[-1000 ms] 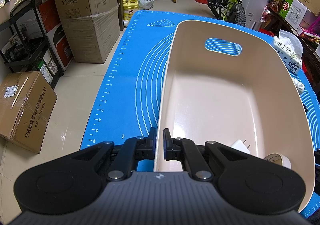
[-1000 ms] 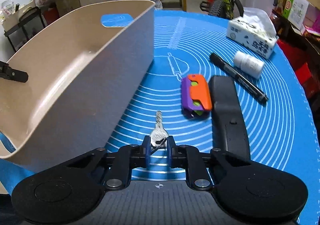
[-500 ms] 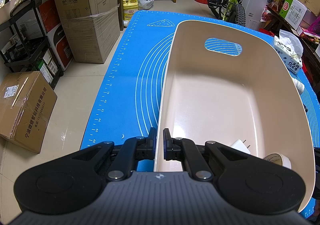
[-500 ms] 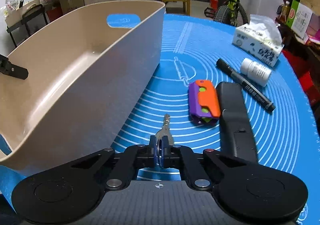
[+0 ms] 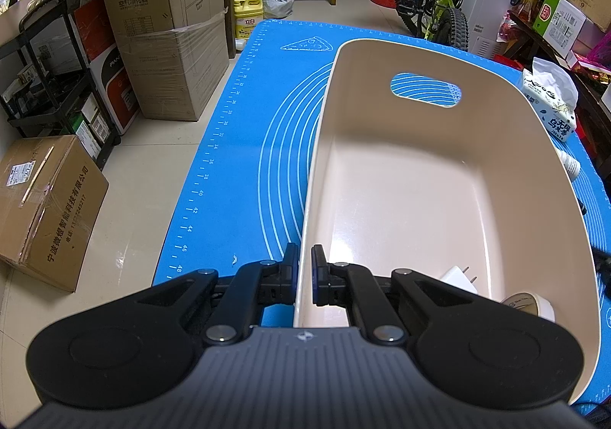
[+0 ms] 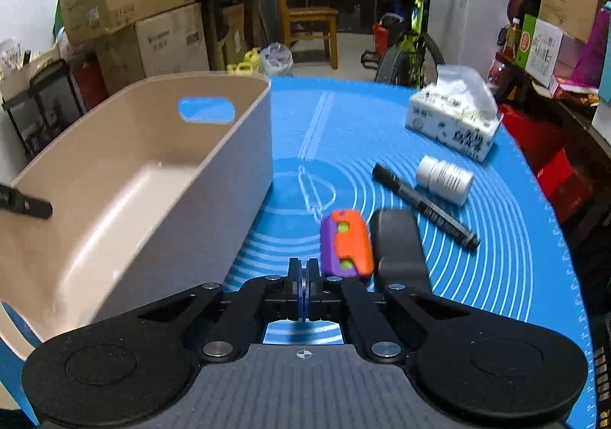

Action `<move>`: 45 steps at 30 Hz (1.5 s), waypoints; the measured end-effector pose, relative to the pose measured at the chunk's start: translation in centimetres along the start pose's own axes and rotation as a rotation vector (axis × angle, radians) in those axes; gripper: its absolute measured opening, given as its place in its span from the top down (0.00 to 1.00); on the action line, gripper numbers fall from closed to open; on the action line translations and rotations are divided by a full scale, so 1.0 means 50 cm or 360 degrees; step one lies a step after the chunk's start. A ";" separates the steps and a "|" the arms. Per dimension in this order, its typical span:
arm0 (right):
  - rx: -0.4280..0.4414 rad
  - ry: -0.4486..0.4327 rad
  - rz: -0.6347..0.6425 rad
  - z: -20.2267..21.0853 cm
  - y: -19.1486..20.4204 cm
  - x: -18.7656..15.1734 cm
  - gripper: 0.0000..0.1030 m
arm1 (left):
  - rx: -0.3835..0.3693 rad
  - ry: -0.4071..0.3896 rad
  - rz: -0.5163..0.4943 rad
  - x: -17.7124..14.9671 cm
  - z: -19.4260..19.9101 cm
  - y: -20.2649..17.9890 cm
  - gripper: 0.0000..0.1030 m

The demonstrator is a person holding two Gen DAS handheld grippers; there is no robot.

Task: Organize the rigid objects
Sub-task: 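Move the right tool to the keys and grasp the key ring, then carry the keys into the basket and open the right tool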

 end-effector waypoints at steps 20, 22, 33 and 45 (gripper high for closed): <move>0.0133 -0.0334 0.0076 0.126 0.076 0.179 0.88 | -0.0003 0.0002 0.0002 0.000 -0.001 -0.002 0.92; 0.0171 -0.0352 0.0100 0.130 0.100 0.193 0.88 | -0.0003 0.0002 0.0001 0.000 -0.001 -0.003 0.92; 0.0364 -0.0285 0.0212 0.095 0.224 0.162 0.88 | -0.0006 0.0001 -0.0002 -0.001 -0.003 -0.008 0.92; 0.0367 0.0038 0.0362 -0.002 0.284 0.041 0.87 | 0.0004 0.0004 -0.0016 -0.001 -0.002 -0.005 0.92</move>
Point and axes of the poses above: each gripper's, at about its wrist camera, not at the fingertips, and z roughly against the way its jaws point, y to its left, x to its top, the point moved 10 cm from there along -z, roughly the way its jaws point, and after that the axes turned 8 degrees about -z, right-handed, at the moved point
